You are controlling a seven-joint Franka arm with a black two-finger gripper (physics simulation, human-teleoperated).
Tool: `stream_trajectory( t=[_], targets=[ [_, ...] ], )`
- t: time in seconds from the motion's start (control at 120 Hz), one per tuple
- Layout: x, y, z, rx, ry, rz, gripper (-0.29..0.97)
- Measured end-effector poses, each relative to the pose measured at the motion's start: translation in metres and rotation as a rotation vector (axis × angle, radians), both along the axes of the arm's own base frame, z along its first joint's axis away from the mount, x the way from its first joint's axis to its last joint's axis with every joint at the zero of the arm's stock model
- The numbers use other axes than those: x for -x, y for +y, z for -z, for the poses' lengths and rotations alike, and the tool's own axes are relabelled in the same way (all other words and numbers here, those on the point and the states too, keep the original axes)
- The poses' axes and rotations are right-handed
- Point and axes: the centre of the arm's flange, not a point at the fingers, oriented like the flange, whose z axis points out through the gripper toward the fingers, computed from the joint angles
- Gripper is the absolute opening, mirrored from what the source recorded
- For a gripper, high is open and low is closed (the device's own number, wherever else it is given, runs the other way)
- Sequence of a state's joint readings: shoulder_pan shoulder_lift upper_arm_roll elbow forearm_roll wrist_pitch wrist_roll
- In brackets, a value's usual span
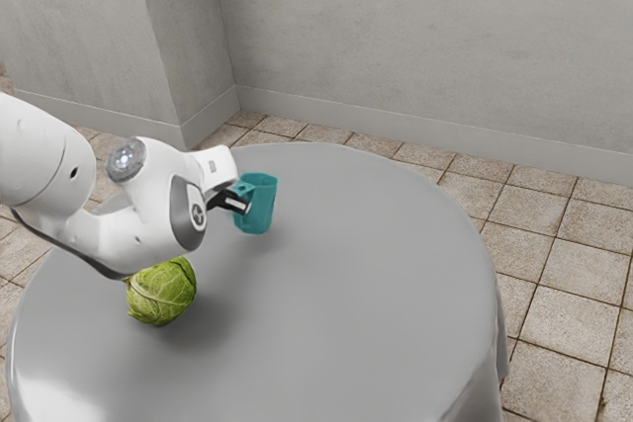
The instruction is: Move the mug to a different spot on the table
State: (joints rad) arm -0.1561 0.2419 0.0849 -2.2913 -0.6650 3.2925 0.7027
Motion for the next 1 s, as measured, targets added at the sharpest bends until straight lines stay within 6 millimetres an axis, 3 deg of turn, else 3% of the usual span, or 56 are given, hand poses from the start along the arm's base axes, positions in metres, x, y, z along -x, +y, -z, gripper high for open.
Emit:
stream_trajectory(
  t=[0.183, 0.533, 0.75, 1.0],
  targets=[
    [0.003, -0.003, 0.014, 0.016, 0.020, -0.019, -0.07],
    [0.014, -0.002, 0.037, 0.036, 0.080, -0.038, 0.14],
    [0.022, -0.001, 0.039, 0.064, 0.106, -0.049, 0.42],
    [0.023, -0.001, 0.039, 0.075, 0.115, -0.050, 0.55]
  ],
)
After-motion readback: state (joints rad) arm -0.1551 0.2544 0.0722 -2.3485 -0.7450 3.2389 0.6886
